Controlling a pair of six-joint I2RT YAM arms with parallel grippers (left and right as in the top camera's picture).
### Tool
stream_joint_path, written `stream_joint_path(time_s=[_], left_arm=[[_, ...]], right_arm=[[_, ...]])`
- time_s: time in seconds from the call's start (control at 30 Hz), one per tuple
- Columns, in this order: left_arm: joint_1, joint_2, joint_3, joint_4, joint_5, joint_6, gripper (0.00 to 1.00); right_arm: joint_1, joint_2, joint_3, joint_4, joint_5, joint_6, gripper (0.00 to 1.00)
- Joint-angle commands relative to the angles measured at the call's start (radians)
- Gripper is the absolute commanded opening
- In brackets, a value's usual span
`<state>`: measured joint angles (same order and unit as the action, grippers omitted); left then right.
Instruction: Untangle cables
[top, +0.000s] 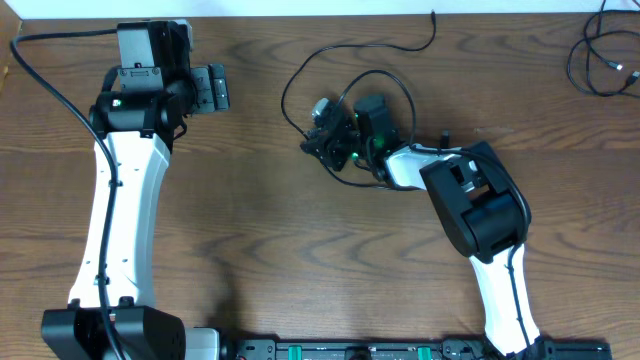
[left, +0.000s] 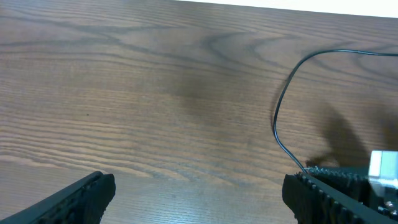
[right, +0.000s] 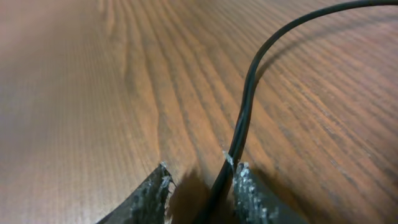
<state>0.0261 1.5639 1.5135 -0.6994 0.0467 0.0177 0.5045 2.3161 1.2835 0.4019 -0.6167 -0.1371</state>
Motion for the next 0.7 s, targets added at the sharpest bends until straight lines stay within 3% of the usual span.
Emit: stream_joint_path(time_s=[0.0,0.13,0.43,0.67], left_arm=[[0.004,0.0,0.003,0.0,-0.006,-0.015,0.92],[0.004,0.0,0.003,0.0,-0.006,-0.015,0.92],[0.004,0.0,0.003,0.0,-0.006,-0.015,0.92],[0.004,0.0,0.003,0.0,-0.006,-0.015,0.92]], right_arm=[[0.031,0.043,-0.038,-0.092,0.202,-0.075,0.23],[0.04,0.043,-0.038,-0.13,0.346,-0.089,0.01],[-0.014,0.043,-0.038,-0.257,0.435,-0.005,0.01],[-0.108,0.043,-0.038,-0.519,0.423,0.101,0.01]])
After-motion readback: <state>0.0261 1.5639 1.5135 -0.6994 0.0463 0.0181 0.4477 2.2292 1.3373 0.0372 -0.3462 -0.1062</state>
